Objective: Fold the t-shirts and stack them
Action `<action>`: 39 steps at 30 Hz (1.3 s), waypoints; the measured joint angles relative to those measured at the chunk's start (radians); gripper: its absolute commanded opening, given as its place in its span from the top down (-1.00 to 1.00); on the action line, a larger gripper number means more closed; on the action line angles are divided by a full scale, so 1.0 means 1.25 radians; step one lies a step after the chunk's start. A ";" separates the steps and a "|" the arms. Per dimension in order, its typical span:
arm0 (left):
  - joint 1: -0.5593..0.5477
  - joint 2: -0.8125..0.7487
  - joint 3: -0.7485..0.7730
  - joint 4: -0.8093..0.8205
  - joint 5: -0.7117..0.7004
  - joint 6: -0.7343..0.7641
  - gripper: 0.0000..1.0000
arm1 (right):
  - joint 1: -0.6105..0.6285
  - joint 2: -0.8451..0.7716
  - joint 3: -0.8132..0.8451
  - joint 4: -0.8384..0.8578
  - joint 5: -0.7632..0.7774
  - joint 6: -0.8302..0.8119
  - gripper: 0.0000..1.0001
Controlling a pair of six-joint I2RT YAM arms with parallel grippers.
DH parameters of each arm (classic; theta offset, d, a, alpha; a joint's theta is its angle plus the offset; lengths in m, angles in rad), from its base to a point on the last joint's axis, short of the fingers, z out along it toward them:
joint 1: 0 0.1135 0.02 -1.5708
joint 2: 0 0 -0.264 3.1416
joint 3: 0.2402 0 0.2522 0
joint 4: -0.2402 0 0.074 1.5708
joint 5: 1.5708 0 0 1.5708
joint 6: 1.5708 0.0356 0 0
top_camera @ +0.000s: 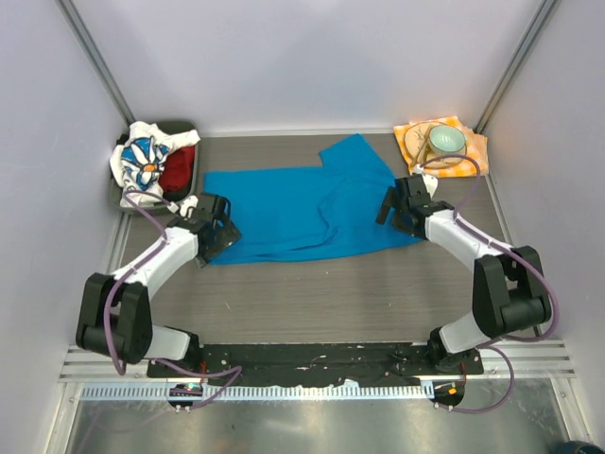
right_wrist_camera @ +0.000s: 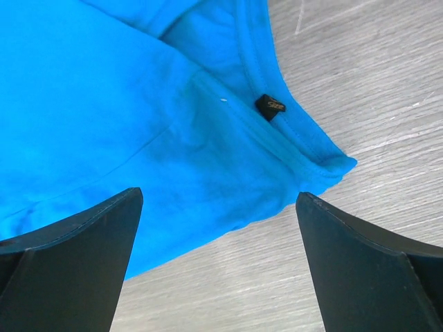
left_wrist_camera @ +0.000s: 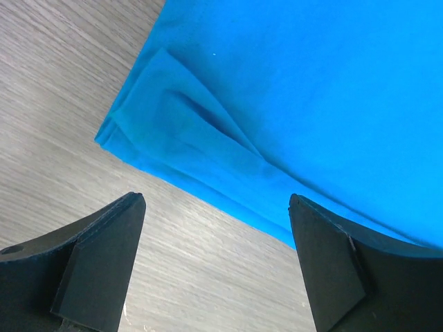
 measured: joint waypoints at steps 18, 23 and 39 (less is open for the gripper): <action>0.000 -0.150 0.130 -0.134 -0.032 0.004 -0.81 | 0.406 0.144 0.367 -0.050 -0.206 -0.044 -0.94; 0.056 -0.162 0.105 -0.133 -0.017 0.010 -0.81 | 0.437 0.244 0.416 -0.049 -0.312 -0.045 -0.94; 0.205 -0.212 0.072 -0.134 0.038 0.036 -0.81 | 0.552 0.304 0.436 -0.004 -0.431 0.019 -0.94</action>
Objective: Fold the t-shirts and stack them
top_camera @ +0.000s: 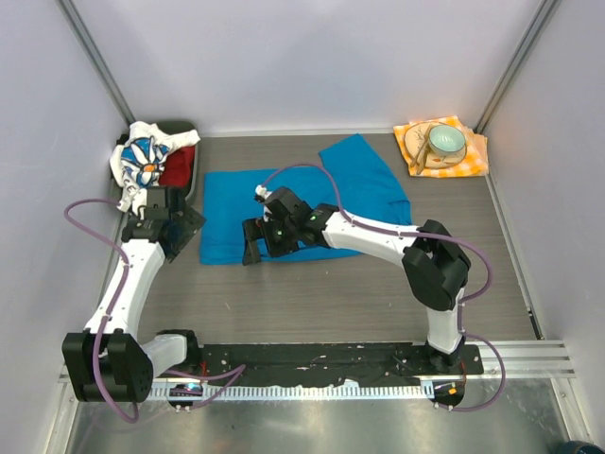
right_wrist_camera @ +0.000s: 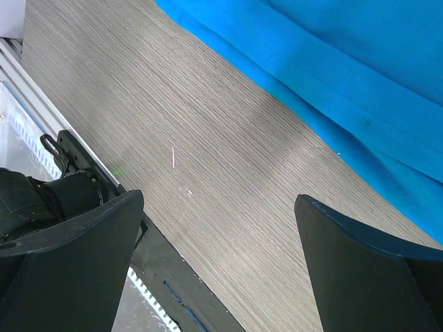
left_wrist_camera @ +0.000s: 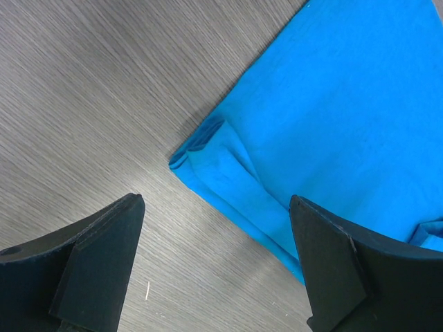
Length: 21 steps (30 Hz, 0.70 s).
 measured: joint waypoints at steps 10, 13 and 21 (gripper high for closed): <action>0.000 0.000 -0.005 0.001 0.012 0.002 -0.81 | 0.002 0.062 0.001 0.034 -0.012 0.009 -0.94; 0.000 0.000 -0.005 0.002 0.012 0.004 -0.81 | 0.002 0.086 0.013 0.038 -0.015 0.009 -0.94; 0.030 0.000 -0.005 0.003 0.017 0.009 -0.81 | 0.002 0.111 0.042 0.045 -0.020 0.012 -0.94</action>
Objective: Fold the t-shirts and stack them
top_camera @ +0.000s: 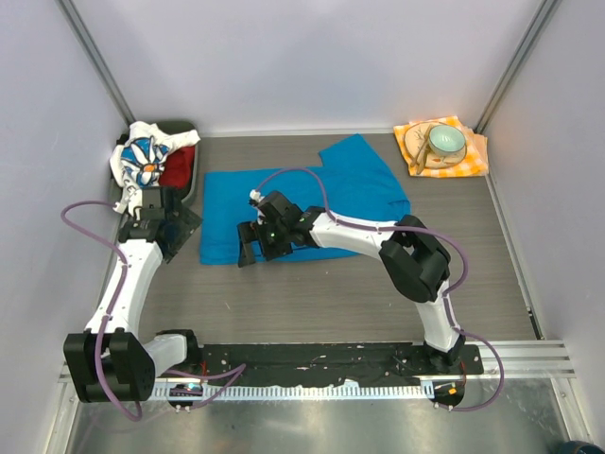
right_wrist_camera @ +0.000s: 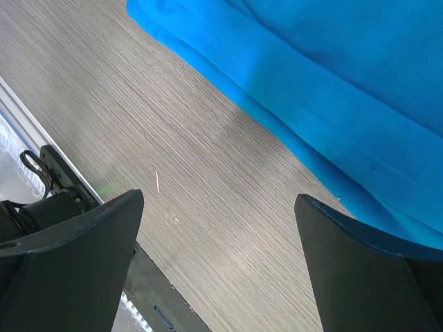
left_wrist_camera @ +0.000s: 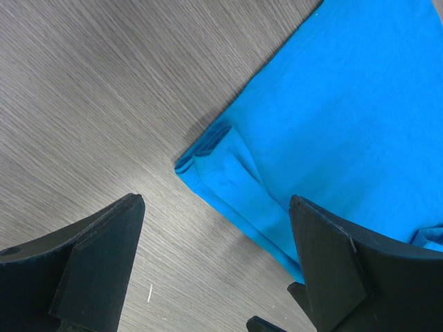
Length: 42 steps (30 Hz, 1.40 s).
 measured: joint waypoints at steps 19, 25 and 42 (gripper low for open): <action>0.008 0.006 0.000 0.001 0.007 0.015 -0.82 | 0.000 0.037 0.023 0.005 0.000 -0.002 -0.95; 0.009 0.010 0.000 0.002 0.007 0.015 -0.81 | -0.008 0.049 0.032 0.005 0.000 -0.004 -0.94; 0.013 0.025 0.000 0.008 0.007 0.016 -0.81 | -0.073 0.107 0.090 0.010 -0.021 -0.005 -0.94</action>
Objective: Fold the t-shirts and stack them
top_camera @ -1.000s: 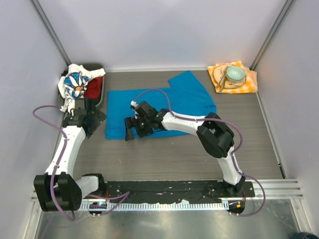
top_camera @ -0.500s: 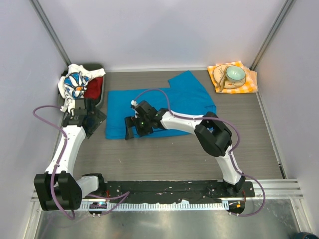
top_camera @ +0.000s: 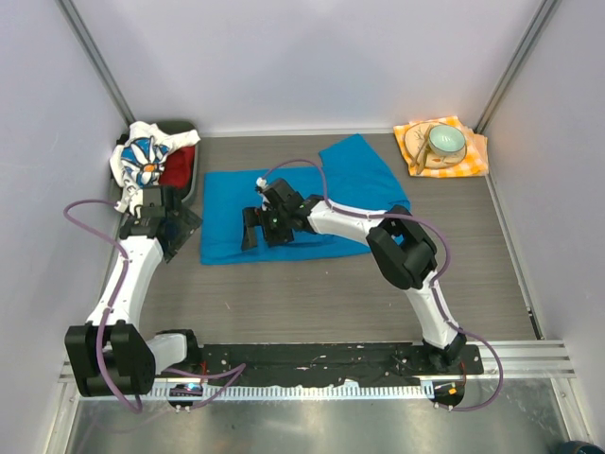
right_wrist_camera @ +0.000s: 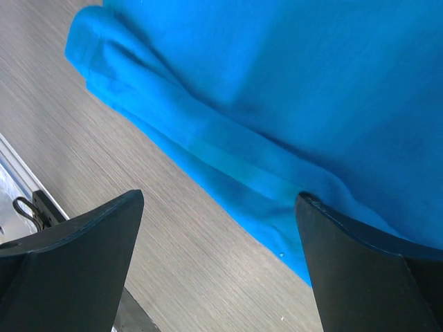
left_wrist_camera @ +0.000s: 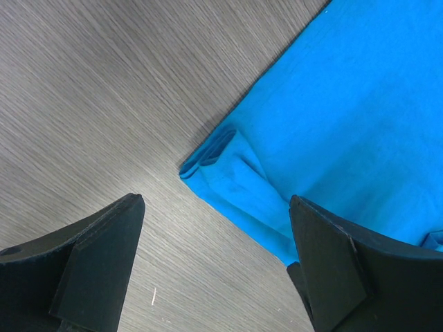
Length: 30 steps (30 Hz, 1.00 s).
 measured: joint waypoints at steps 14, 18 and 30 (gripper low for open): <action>0.000 0.011 -0.002 0.012 0.000 0.002 -0.82 | -0.046 0.102 0.139 0.008 0.012 -0.006 -0.94; 0.000 0.011 -0.006 0.012 0.002 0.002 -0.81 | -0.050 0.099 0.135 0.022 0.058 -0.023 -0.95; 0.000 0.011 -0.009 0.020 0.016 0.005 -0.81 | -0.055 -0.178 -0.064 0.047 0.146 -0.061 -0.96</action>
